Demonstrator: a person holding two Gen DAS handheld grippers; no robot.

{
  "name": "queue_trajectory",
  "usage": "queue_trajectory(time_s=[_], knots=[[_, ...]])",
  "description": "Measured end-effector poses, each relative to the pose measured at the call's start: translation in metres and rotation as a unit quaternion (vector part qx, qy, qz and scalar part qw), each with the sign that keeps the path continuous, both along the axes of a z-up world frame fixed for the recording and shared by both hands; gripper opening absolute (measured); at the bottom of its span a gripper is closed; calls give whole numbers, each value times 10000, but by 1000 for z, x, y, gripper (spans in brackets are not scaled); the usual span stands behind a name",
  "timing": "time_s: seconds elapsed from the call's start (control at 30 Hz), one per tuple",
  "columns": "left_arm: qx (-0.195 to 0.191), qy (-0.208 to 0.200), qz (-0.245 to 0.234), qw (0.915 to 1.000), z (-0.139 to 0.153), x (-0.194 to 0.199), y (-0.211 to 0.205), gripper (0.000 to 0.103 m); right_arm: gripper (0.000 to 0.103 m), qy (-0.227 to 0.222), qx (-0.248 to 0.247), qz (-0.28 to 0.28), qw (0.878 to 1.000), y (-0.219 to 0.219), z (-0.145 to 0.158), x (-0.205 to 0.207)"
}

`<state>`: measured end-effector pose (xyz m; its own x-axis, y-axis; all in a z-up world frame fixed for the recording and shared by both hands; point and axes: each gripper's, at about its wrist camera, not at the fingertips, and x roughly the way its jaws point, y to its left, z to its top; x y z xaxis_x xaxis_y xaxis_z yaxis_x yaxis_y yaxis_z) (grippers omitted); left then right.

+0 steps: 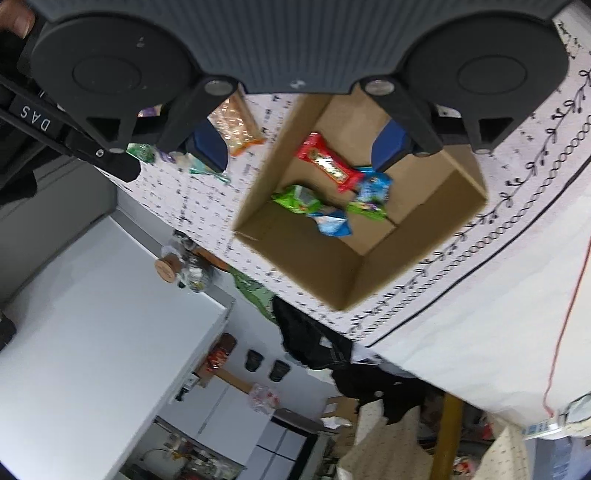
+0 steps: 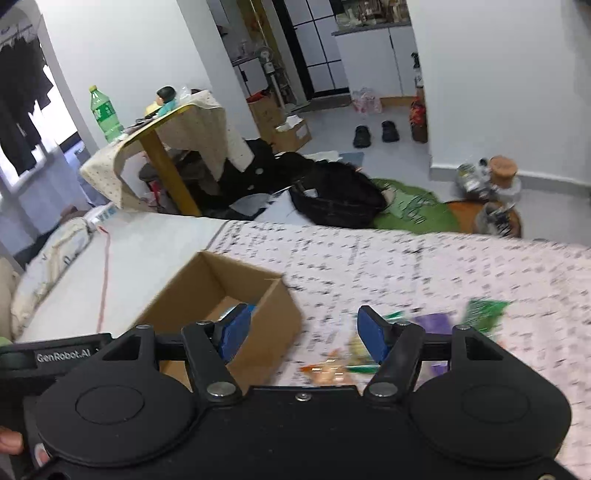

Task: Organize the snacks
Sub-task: 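Move both tools back over the remaining snack pile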

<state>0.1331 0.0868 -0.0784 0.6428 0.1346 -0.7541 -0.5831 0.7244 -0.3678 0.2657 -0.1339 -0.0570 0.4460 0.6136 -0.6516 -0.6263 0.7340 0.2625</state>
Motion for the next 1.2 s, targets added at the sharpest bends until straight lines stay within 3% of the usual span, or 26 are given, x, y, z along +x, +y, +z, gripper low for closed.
queue_trajectory(time_s=[0.2, 0.63, 0.83, 1.2], knots=[[37, -52, -458, 9989, 1, 13, -26, 85, 68, -55, -73, -261, 9996, -35, 4, 3], [49, -79, -961, 9953, -1, 27, -59, 85, 70, -289, -478, -763, 9955, -95, 13, 10], [118, -37, -1102, 9938, -3, 30, -79, 85, 71, -123, -679, -639, 9956, -105, 2, 5], [37, 90, -1019, 9947, -21, 37, -103, 85, 86, 217, -903, -359, 9950, -114, -14, 5]])
